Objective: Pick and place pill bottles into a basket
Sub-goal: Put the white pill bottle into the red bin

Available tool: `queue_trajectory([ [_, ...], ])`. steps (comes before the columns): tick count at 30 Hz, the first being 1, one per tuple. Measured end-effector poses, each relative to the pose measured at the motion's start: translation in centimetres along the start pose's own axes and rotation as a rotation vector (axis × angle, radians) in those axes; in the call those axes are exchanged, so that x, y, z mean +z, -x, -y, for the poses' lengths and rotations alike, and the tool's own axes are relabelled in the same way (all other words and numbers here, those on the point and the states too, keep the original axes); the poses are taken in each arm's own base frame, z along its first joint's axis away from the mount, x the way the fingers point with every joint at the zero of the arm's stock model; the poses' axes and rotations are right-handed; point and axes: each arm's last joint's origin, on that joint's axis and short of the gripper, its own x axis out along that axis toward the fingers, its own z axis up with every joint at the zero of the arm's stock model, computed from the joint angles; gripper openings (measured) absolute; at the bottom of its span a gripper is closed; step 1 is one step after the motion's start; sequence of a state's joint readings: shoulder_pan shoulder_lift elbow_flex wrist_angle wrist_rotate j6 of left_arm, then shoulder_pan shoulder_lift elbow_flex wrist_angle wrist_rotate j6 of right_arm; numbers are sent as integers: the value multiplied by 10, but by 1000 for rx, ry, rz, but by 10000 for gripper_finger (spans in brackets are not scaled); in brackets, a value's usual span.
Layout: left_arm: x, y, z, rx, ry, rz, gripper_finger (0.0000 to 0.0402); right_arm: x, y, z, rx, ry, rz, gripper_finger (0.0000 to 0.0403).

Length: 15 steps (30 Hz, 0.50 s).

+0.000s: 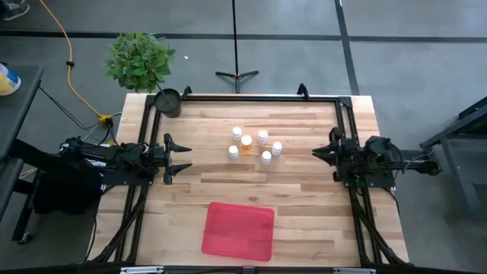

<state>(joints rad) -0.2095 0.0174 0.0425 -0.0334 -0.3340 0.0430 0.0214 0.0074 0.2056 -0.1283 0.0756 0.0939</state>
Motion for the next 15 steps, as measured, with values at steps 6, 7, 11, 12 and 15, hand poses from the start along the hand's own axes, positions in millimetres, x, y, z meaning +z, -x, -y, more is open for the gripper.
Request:
queue_trajectory([
  [6,0,0,0,0,2,0,298,35,14,0,-64,4,17,48],
  [7,0,0,0,0,2,0,298,41,15,0,-76,5,16,49],
  [11,0,0,0,0,2,0,298,64,15,-2,-117,27,-5,56],
  [12,0,0,0,0,2,0,298,70,13,-2,-132,33,-15,60],
  [15,0,0,0,0,2,0,298,90,6,-3,-174,63,-59,72],
])
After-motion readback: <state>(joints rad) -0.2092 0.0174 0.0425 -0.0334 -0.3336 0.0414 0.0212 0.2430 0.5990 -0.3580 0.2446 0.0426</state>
